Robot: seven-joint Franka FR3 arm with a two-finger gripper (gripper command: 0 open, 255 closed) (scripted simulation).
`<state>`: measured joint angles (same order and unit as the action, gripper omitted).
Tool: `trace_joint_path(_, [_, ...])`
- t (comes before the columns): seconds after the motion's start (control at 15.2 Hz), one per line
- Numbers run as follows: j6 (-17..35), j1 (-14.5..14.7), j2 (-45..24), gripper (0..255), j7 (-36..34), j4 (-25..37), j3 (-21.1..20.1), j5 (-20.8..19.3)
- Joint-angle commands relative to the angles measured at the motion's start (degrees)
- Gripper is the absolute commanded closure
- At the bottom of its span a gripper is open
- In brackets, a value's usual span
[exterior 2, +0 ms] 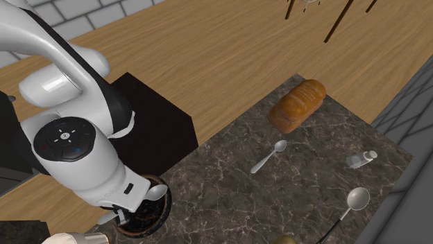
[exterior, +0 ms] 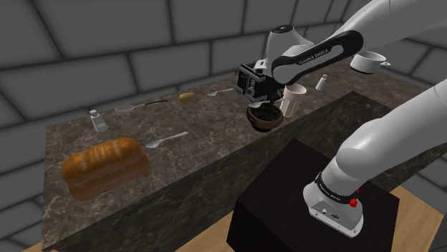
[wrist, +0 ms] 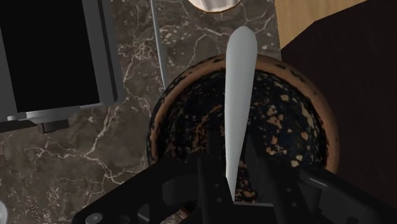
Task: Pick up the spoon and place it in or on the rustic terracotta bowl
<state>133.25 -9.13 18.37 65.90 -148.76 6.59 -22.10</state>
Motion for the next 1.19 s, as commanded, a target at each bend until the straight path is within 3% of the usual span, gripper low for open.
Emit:
trace_joint_path(0.0, [1.9,-0.2,-1.1,255,-0.6,-0.8,0.1,-0.5])
trace_joint_path(0.4, [6.9,-0.8,-4.7,255,-2.5,-2.4,0.2,-2.3])
trace_joint_path(0.92, [6.9,-0.8,-4.6,255,-2.5,-2.4,0.2,-2.3])
trace_joint_path(0.99, [6.9,-0.8,-4.6,0,-2.5,-2.4,0.2,-2.3])
trace_joint_path(1.12, [6.9,-0.8,-4.6,0,-2.5,-2.4,0.2,-2.3])
